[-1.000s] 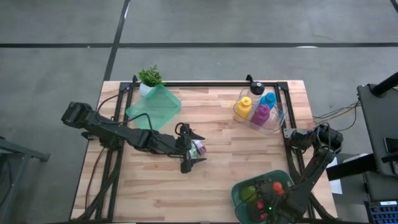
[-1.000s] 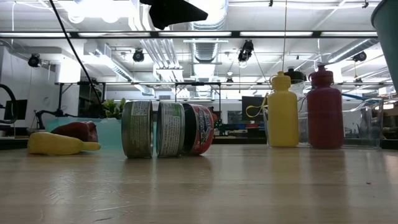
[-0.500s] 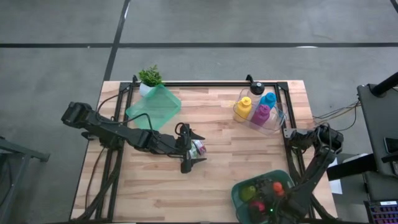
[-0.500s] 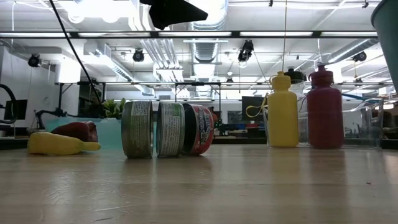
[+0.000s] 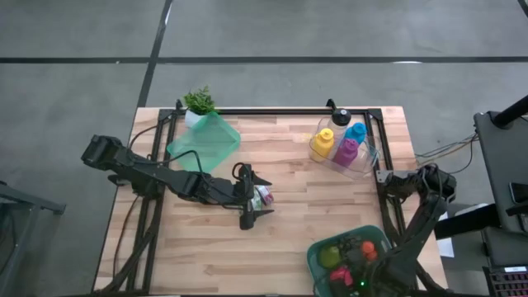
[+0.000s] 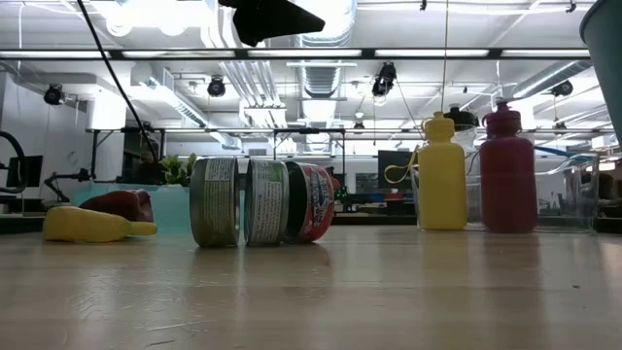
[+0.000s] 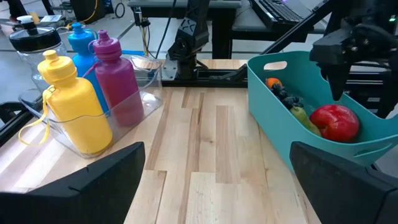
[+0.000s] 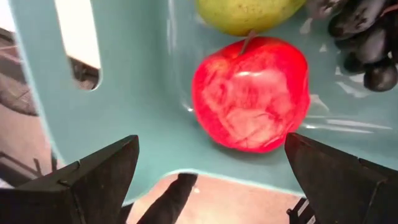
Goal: Pick & Place Food Item
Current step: Put the red apple into the dark green bin
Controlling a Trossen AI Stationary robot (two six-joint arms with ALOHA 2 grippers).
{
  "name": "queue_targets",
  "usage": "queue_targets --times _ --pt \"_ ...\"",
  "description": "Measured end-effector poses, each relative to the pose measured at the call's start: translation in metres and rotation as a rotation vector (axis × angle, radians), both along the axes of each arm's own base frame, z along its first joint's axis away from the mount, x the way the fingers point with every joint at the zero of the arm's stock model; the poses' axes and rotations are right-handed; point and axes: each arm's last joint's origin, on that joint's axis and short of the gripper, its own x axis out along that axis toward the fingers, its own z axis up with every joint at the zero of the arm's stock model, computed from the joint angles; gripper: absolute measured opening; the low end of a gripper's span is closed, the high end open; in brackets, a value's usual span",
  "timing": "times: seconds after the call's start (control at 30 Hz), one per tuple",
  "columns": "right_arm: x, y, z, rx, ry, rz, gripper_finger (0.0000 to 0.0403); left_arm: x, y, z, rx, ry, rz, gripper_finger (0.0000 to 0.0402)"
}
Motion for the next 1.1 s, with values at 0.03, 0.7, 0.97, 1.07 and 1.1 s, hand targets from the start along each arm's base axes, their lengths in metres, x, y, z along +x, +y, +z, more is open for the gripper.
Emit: queue_targets --times 0.03,0.7,0.97,1.07,1.1 --pt "0.0 0.0 0.003 0.002 -0.002 0.001 0.04 0.0 0.0 0.0 0.0 0.0 0.0 0.04" --pt "-0.013 -0.036 0.047 -0.128 -0.101 -0.024 0.04 0.0 0.0 0.0 0.0 0.0 0.0 0.04" --pt "-0.012 -0.051 0.06 -0.226 -0.243 -0.076 0.04 0.0 0.0 0.0 0.001 0.002 0.0 0.04" --pt "-0.007 -0.059 0.068 -0.28 -0.349 -0.121 0.04 0.0 0.0 0.0 0.001 0.002 0.0 0.04" --pt "-0.006 -0.061 0.07 -0.294 -0.365 -0.119 0.04 0.0 0.0 0.0 0.001 0.002 0.0 0.04"
